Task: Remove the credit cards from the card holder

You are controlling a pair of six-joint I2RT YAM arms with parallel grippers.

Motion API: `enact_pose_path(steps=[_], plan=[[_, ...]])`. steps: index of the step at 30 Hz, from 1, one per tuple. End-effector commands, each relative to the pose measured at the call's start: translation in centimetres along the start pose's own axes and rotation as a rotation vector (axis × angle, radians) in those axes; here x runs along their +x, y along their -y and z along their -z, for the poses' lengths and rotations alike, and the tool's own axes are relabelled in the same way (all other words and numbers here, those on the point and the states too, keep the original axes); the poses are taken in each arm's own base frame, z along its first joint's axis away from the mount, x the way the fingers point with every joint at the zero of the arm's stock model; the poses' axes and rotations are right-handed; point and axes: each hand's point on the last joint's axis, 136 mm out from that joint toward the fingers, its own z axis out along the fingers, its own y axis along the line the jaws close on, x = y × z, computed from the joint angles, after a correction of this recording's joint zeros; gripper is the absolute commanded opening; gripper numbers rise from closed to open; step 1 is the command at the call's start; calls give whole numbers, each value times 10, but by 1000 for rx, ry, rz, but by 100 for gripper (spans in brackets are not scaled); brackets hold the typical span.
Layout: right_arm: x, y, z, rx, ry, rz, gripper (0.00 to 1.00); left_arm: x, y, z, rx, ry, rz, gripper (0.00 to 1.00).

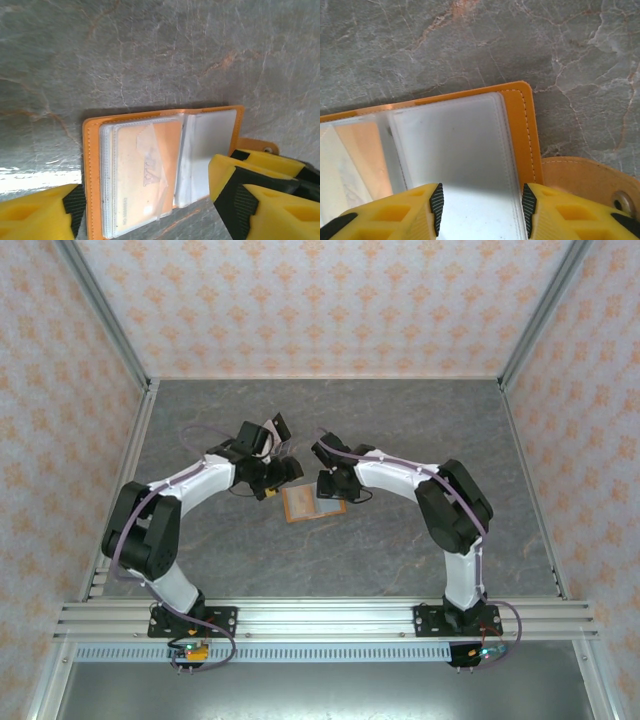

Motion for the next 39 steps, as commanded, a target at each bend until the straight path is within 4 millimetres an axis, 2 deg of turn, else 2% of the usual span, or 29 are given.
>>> enact_pose_path(steps=[1, 6, 12, 17, 27, 39], plan=[[1, 9, -3, 52, -5, -11, 49, 3, 7, -12, 24, -25, 6, 70], [2, 7, -5, 41, -13, -9, 47, 11, 9, -23, 20, -68, -10, 55], [0, 3, -3, 24, -9, -10, 38, 17, 0, -35, -12, -98, -5, 45], [-3, -3, 5, -8, 0, -8, 34, 20, -11, -44, -51, -118, -8, 37], [-3, -25, 23, -132, 2, -10, 33, 21, -24, -47, -100, -110, -16, 34], [-2, -47, 39, -311, -1, -37, 33, 20, -25, -46, -109, -109, -32, 33]])
